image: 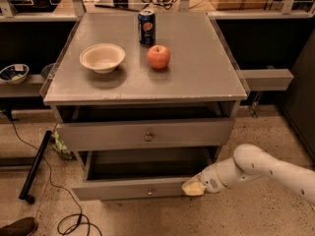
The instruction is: Open middle drawer
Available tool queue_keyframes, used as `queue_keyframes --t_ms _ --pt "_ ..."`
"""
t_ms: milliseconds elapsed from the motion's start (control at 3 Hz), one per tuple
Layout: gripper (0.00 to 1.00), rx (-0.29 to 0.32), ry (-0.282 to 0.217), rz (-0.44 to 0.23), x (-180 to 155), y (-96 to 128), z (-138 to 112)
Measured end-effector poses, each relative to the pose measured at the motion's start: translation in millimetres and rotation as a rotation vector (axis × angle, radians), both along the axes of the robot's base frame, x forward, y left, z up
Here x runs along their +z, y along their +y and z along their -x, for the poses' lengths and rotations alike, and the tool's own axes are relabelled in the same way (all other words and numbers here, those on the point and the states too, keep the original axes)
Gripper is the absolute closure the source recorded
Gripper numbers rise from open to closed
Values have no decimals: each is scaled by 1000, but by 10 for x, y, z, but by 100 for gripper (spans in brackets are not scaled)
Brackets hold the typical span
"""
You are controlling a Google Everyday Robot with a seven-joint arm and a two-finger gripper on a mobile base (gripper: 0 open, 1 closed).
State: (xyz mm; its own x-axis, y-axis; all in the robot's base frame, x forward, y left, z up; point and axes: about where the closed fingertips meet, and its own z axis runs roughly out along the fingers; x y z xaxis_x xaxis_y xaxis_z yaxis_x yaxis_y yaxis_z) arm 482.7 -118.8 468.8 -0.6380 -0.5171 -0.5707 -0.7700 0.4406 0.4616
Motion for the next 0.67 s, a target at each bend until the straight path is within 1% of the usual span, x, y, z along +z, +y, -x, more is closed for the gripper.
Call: queue_keyframes --t_ms 667 --pt "35 0 0 0 0 1 0"
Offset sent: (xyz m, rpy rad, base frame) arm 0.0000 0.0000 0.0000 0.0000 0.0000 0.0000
